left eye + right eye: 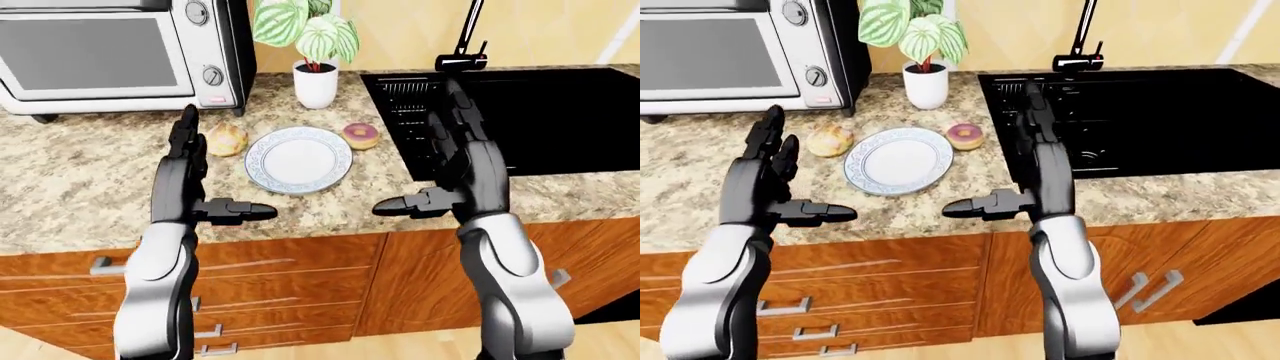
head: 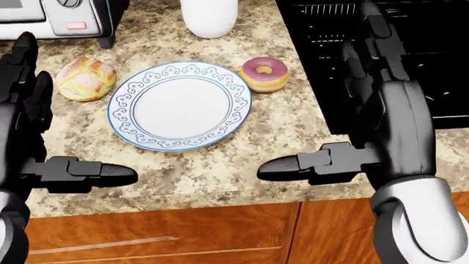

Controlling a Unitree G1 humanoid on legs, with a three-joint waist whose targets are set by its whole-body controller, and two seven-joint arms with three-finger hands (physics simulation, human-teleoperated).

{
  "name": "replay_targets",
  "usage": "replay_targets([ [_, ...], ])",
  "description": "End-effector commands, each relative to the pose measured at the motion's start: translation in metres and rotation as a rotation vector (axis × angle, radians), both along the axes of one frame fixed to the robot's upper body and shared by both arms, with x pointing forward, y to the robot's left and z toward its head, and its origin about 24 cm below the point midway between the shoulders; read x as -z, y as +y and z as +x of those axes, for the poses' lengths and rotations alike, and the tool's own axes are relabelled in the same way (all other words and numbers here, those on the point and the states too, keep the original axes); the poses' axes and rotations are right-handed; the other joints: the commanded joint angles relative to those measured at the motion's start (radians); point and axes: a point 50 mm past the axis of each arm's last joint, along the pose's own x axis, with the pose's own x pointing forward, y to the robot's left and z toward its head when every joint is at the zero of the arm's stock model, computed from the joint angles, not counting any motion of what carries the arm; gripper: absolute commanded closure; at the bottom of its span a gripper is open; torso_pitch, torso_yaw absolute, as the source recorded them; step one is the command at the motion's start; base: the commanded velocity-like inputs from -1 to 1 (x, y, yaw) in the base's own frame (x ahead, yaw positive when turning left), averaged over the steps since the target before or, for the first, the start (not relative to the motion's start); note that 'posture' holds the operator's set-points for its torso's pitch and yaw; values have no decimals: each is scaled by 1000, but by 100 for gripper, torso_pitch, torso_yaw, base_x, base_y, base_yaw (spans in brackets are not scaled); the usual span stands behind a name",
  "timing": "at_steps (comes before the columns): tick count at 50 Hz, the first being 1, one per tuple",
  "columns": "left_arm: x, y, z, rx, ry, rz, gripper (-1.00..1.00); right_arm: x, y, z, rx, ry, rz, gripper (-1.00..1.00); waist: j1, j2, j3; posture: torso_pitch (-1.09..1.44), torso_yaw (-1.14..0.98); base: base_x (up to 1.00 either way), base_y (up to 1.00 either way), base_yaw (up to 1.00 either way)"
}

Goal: Place the pastries on the plates.

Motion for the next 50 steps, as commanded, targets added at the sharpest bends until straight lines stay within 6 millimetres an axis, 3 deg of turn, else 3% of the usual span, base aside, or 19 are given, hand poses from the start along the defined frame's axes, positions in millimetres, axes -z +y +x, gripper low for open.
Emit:
replay_targets([
  [1, -18, -2, -4, 14, -100, 20, -100, -15, 1, -6, -4, -99, -6, -100, -3, 2, -24, 0, 0, 22, 24, 0],
  [3, -18, -2, -4, 13, -99, 21, -100, -14, 1, -5, -3, -95, -1, -100, -6, -8, -8, 0, 0, 23, 24, 0],
  [8, -17, -3, -3, 15, -99, 21, -100, -13, 1, -5, -7, -97, 10, -100, -15, 37, -6, 0, 0, 24, 23, 0],
  [10, -16, -3, -3, 15, -97, 23, -100, -12, 1, -6, -9, -96, 12, -100, -25, 82, 5, 0, 0, 27, 9, 0],
  [12, -16, -3, -3, 17, -96, 24, -100, -11, 1, -6, -12, -97, 15, -100, -25, 163, -14, 0, 0, 26, 4, 0],
  [14, -15, -3, -3, 16, -96, 23, -100, -11, 1, -6, -13, -97, 18, -100, -21, 143, 5, 0, 0, 27, 0, 0],
  [16, -15, -3, -4, 17, -96, 24, -100, -11, 1, -6, -14, -98, 19, -100, -7, 130, -8, 0, 0, 30, 0, 0],
  [23, -14, -3, -4, 16, -94, 25, -100, -8, -1, -3, 7, -80, 52, -100, 3, 68, 2, 0, 0, 5, 0, 0],
  [24, -13, -2, -4, 14, -92, 24, -100, -9, -1, -3, 3, -81, 60, -100, 7, 56, -11, 0, 0, 6, -20, 0],
  [27, -13, -2, -4, 14, -92, 24, -100, -9, 0, -3, 0, -87, 45, -100, 9, 79, -12, 0, 0, 16, -35, 0],
  [29, -14, -2, -5, 14, -93, 25, -100, -11, 0, -3, 0, -90, 47, -100, 11, 75, -22, 0, 0, 17, -29, 0],
  [31, -13, -1, -5, 12, -92, 25, -100, -10, 0, -3, 1, -89, 47, -100, 16, 57, -24, 0, 0, 17, -19, 0],
  [32, -13, -1, -5, 10, -91, 27, -100, -10, 1, -2, 1, -88, 48, -100, 23, 30, -14, 0, 0, 2, 0, 0],
  [33, -14, -1, -5, 10, -93, 29, -100, -10, 1, -2, 4, -89, 46, -100, 17, -1, -30, 0, 0, 0, 0, 0],
  [37, -14, 0, -5, 7, -95, 27, -100, -12, 1, -1, 8, -96, 40, -100, 15, -5, -6, 0, 0, 0, 0, 0],
  [42, -14, 0, -5, 5, -95, 27, -100, -12, 0, -1, 13, -93, 32, -100, 8, 22, 8, 0, 0, 0, 0, 0],
  [45, -14, 1, -5, 2, -96, 28, -100, -11, 0, -1, 19, -89, 29, -100, -5, 45, -1, 0, 0, 0, 0, 0],
  [47, -13, 1, -6, 2, -94, 29, -100, -10, 1, -2, 15, -85, 30, -100, -14, 85, -22, 0, 0, 0, 0, 0],
  [50, -13, 1, -7, 1, -94, 29, -100, -11, 0, -2, 19, -81, 17, -100, -16, 65, -26, 0, 0, 0, 0, 0],
])
